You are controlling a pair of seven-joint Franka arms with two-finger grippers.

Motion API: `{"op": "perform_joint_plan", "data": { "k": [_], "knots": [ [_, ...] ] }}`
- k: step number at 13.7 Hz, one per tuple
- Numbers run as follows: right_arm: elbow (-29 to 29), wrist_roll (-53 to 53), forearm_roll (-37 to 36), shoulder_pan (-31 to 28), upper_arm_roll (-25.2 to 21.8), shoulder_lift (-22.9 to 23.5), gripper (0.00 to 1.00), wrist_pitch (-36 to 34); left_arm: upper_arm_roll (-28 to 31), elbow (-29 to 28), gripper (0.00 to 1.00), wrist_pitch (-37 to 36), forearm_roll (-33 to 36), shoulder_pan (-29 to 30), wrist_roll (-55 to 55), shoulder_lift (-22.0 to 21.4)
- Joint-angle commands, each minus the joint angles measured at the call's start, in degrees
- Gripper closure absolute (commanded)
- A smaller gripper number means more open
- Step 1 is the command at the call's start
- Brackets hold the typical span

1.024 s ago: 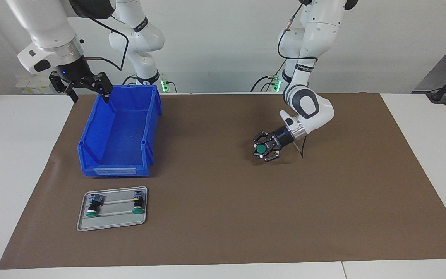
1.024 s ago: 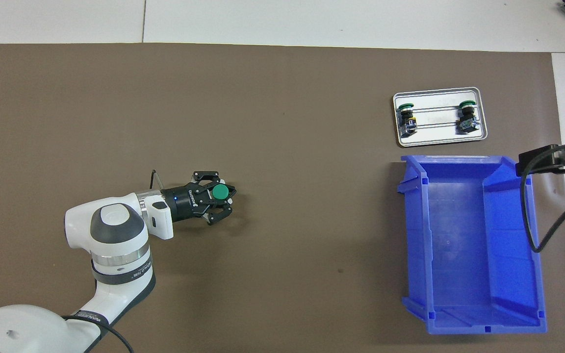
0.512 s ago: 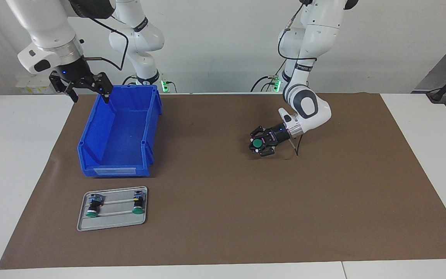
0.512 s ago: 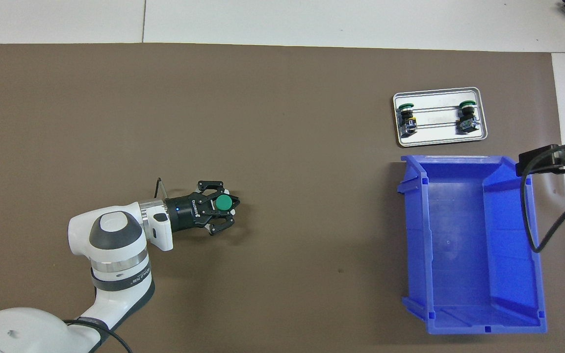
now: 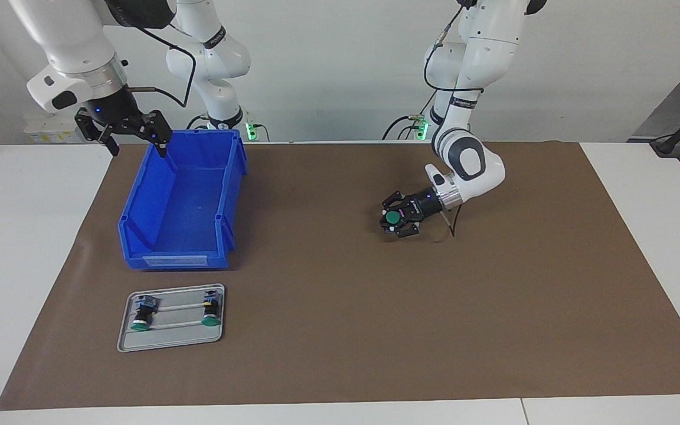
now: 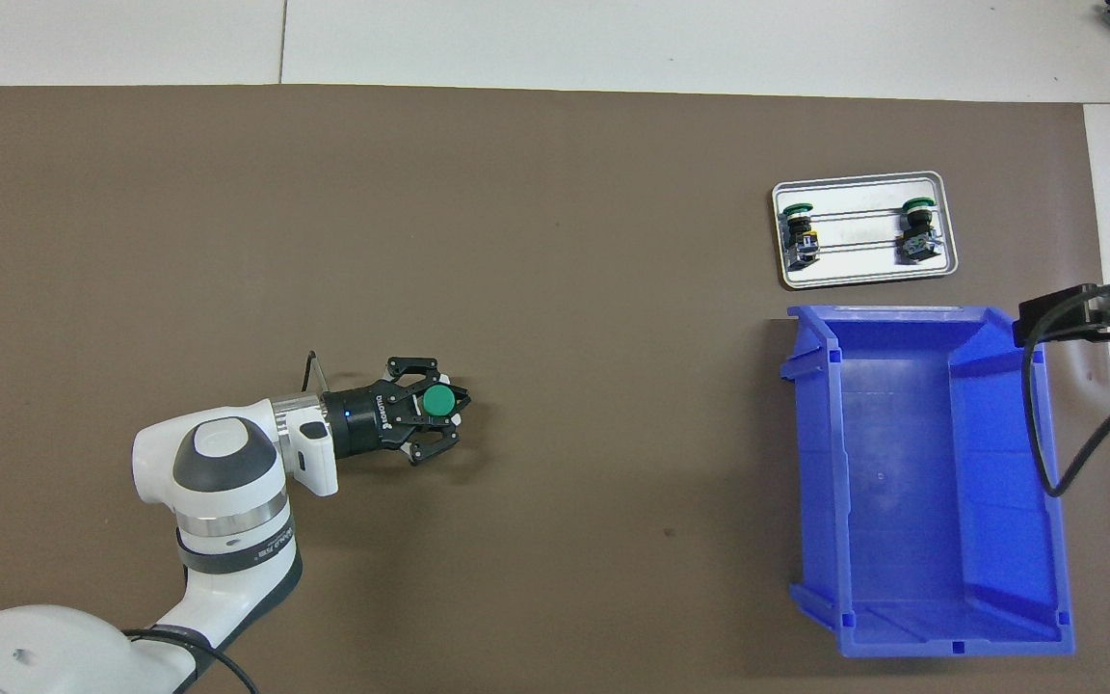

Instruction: Place and press button with both arms

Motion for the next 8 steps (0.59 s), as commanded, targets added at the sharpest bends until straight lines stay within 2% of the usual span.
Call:
{"op": "perform_joint_plan", "data": {
  "k": [1, 2, 5, 8],
  "knots": [
    [-1.15, -1.01, 0.97, -0.41, 0.23, -1.16, 0.00, 0.17, 0.48, -2.96, 0.66, -0.05, -0.97, 0.01, 1.79, -1.56],
    [-1.15, -1.01, 0.97, -0.41, 0.23, -1.16, 0.00, 0.17, 0.48, -3.14, 0.62, 0.13, -0.97, 0.01, 1.79, -1.56],
    [-1.15, -1.01, 0.97, -0.41, 0.23, -1.16, 0.00, 0.17, 0.48, -3.14, 0.61, 0.21, -0.97, -0.08, 1.61, -1.56],
    [-1.15, -1.01, 0.97, -0.41, 0.23, -1.16, 0.00, 0.17, 0.48, -3.40, 0.43, 1.18, -0.97, -0.25, 1.52, -1.56]
  ]
}}
